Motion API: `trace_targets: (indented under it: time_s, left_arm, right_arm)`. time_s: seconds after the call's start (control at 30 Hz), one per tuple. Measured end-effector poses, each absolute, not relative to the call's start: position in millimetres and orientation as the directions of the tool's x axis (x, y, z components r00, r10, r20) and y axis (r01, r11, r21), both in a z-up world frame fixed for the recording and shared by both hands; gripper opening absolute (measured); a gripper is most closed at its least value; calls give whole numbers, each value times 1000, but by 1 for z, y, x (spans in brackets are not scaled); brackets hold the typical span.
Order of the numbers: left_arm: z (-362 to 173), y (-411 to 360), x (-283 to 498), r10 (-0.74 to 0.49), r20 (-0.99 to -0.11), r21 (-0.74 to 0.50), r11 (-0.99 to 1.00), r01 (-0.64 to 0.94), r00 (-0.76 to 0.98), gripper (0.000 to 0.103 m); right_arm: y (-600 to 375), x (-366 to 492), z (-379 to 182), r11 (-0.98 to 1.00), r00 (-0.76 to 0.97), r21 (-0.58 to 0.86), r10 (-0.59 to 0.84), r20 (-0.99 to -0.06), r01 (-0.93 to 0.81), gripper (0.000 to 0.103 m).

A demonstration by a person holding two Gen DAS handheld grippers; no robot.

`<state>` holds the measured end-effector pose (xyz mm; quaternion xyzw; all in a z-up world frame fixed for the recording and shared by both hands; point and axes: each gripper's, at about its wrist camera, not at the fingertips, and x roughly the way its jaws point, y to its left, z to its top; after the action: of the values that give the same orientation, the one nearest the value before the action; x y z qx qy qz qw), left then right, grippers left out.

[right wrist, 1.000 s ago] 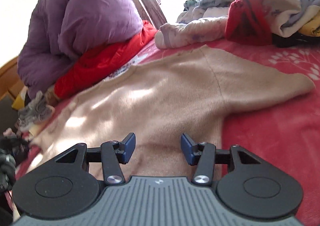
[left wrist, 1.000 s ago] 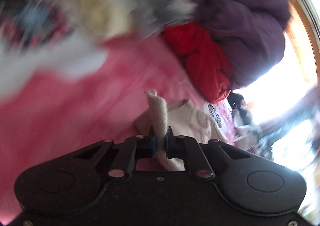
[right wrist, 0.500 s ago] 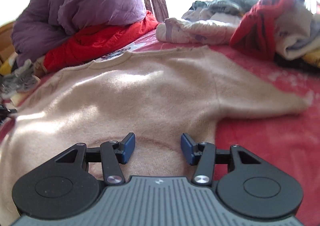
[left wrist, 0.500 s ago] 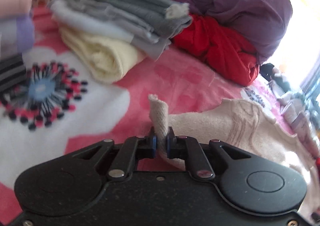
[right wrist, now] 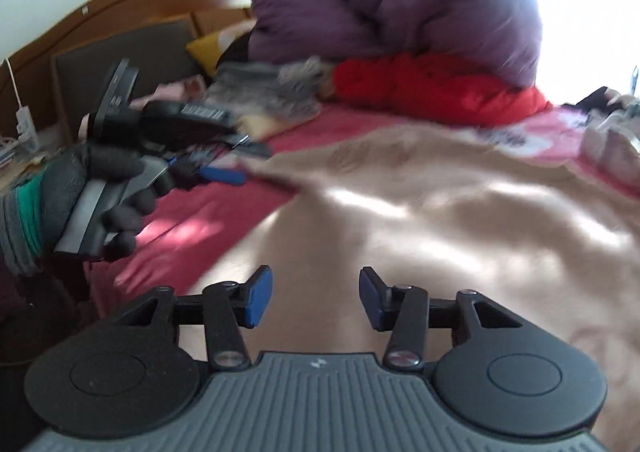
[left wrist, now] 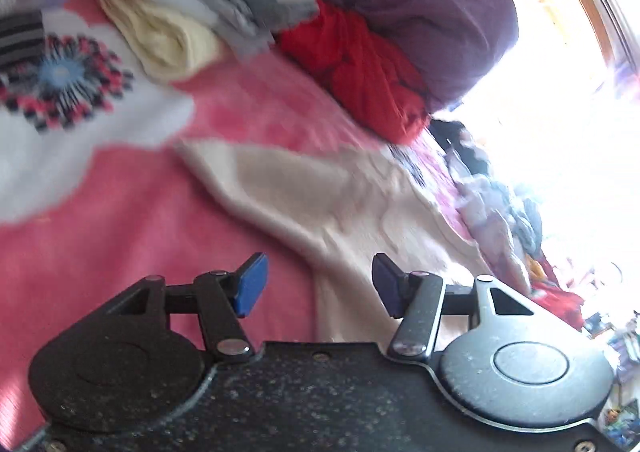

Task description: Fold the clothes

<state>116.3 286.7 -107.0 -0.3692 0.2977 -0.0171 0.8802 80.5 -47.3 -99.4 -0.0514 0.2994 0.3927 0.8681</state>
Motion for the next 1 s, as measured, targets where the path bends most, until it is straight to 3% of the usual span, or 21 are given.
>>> trace_targets:
  time_s: [0.17, 0.3, 0.4, 0.5, 0.6, 0.63, 0.7, 0.77, 0.97, 1.0]
  left_arm:
    - [-108, 276, 113, -323, -489, -697, 703, -141, 810, 56]
    - [-111, 273, 112, -340, -492, -705, 696, -137, 801, 56]
    - [-113, 273, 109, -349, -495, -707, 694, -135, 796, 56]
    - [-113, 274, 106, -350, -494, -705, 697, -131, 796, 56]
    - [-113, 279, 100, -346, -489, -710, 691, -134, 801, 56]
    - [-113, 279, 99, -345, -489, -710, 691, -136, 801, 56]
    - [-115, 281, 97, -341, -495, -709, 690, -144, 799, 56]
    - [-116, 283, 95, -333, -501, -707, 690, -155, 799, 56]
    - [-115, 295, 85, -309, -488, -715, 678, -171, 816, 56]
    - [-114, 297, 83, -306, -483, -719, 674, -172, 820, 56]
  right_arm:
    - [-18, 55, -113, 662, 426, 212, 661, -617, -719, 46]
    - [-15, 60, -117, 756, 505, 232, 600, -620, -612, 46]
    - [-12, 50, -111, 785, 572, 139, 548, -610, -604, 51]
    - [-3, 50, -122, 749, 467, 207, 577, -670, -629, 51]
    - [-2, 41, -122, 738, 478, 217, 602, -640, -639, 51]
    - [0, 37, -121, 737, 489, 194, 598, -635, -648, 49]
    - [5, 30, -119, 732, 511, 149, 591, -624, -665, 27]
    - [10, 22, -116, 726, 533, 102, 585, -612, -680, 17]
    - [25, -1, -108, 701, 594, -43, 569, -568, -712, 12]
    - [33, -13, -104, 669, 617, -129, 571, -542, -732, 12]
